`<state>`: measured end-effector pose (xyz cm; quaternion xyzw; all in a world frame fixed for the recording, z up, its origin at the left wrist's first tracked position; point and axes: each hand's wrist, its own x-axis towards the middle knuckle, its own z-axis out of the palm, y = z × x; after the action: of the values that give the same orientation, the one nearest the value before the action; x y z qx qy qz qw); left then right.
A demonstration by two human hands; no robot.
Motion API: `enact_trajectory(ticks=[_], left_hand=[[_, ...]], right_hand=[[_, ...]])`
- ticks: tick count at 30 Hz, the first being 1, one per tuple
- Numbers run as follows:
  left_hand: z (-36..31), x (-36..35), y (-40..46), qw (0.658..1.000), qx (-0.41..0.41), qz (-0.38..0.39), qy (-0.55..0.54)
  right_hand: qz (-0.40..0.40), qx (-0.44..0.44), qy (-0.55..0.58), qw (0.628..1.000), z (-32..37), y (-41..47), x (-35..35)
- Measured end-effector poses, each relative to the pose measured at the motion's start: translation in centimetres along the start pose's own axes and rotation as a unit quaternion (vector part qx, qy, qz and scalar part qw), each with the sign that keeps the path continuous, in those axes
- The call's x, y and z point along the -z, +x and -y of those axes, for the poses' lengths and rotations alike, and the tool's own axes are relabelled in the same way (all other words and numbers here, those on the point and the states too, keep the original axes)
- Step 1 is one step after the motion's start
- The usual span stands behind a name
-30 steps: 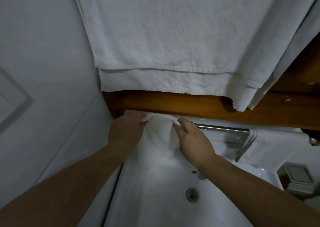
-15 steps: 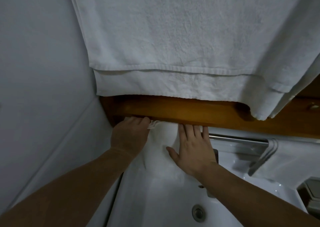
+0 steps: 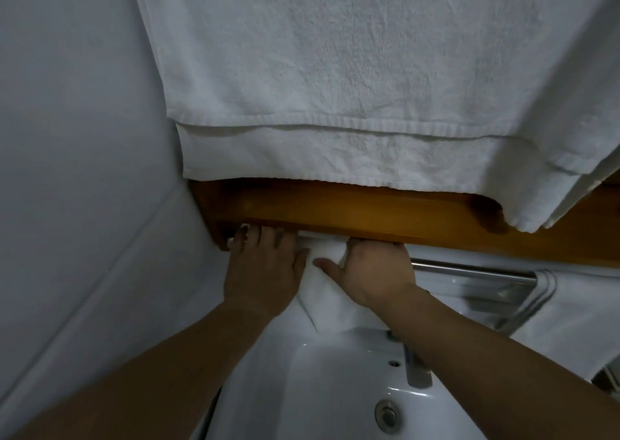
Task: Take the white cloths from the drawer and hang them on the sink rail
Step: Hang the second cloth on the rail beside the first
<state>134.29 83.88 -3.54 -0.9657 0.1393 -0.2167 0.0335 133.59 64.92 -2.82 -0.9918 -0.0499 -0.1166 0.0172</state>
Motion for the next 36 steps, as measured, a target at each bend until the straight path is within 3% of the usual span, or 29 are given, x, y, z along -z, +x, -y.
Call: enact_trajectory(ticks=[3, 7, 11, 14, 18, 22, 28, 32, 34, 36], left_hand=[[-0.6, 0.2, -0.1, 0.997, -0.070, -0.019, -0.012], [-2.2, 0.4, 0.2, 0.991, -0.118, 0.007, -0.059], [-1.9, 0.3, 1.0, 0.987, -0.143, 0.038, -0.064], [-1.3, -0.1, 1.6, 0.984, -0.144, 0.098, -0.045], [-1.9, 0.7, 2.8, 0.977, -0.120, 0.173, -0.020], [-2.2, 1.9, 4.7, 0.961, -0.121, 0.242, -0.053], [-1.2, 0.9, 6.4, 0.931, -0.088, 0.340, -0.099], [0.5, -0.6, 7.8, 0.892, 0.032, 0.364, -0.266], [0.5, -0.2, 7.6, 0.908, 0.018, 0.356, -0.220], [-1.1, 1.1, 6.6, 0.944, -0.064, 0.302, -0.117]], right_hand=[[0.011, 0.020, 0.051, 0.998, -0.6, 0.5, -0.4], [-0.077, 0.104, 0.091, 0.987, -1.3, 1.1, -1.5], [0.126, 0.071, 0.117, 0.983, -2.6, 1.1, 0.1], [0.144, 0.045, 0.083, 0.985, -3.2, 0.2, 0.9], [0.118, -0.022, 0.067, 0.990, -5.2, -0.8, 0.9], [0.108, 0.009, 0.015, 0.994, -6.1, -1.2, 0.7], [-0.011, 0.044, -0.024, 0.999, -6.4, -2.2, -0.7], [-0.072, 0.062, -0.028, 0.995, -6.4, -2.5, -1.2], [-0.079, 0.063, -0.026, 0.994, -6.3, -2.6, -1.3], [-0.078, 0.064, -0.021, 0.995, -6.2, -2.6, -1.2]])
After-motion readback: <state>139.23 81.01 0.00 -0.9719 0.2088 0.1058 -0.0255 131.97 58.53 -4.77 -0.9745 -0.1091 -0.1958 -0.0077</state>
